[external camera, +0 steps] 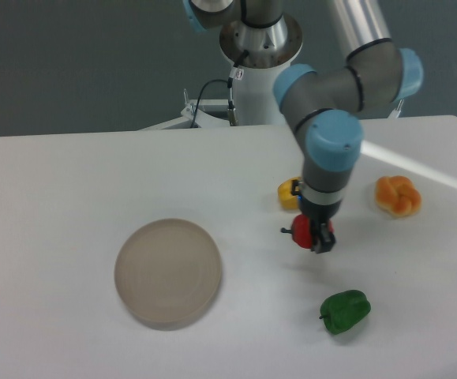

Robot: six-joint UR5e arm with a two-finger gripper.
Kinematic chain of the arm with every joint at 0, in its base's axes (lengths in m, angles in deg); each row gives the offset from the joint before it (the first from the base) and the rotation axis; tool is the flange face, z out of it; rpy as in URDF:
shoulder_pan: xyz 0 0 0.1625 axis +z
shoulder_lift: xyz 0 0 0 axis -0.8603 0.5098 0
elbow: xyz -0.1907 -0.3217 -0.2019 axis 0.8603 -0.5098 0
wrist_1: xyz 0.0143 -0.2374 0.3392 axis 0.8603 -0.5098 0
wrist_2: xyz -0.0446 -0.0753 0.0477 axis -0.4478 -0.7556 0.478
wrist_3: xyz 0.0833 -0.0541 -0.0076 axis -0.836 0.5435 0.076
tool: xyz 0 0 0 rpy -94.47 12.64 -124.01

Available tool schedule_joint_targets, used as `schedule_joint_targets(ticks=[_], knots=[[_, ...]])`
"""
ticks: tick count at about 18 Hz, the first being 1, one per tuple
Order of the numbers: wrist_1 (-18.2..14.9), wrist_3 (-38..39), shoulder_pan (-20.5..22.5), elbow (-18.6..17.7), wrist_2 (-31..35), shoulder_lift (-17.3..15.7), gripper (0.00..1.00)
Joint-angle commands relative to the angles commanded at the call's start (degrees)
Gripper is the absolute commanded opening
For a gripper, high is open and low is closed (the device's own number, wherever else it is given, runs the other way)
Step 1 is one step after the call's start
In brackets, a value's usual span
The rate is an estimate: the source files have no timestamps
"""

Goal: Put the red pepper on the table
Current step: 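Carry the red pepper across the table toward the plate, then lower the red pepper onto the table beside the plate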

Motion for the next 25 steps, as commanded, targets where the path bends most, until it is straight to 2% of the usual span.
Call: schedule_joint_targets(ticks=[3, 6, 10, 25], knots=[[2.03, 1.24, -0.53, -2.02, -0.09, 0.0, 0.66], [6.07, 1.33, -1.06, -4.31, -2.98, 0.0, 0.66], [6.25, 4.92, -1.24, -4.31, -3.86, 0.44, 0.66], [6.51, 4.23, -1.94, -4.23, -6.24, 2.99, 0.66]])
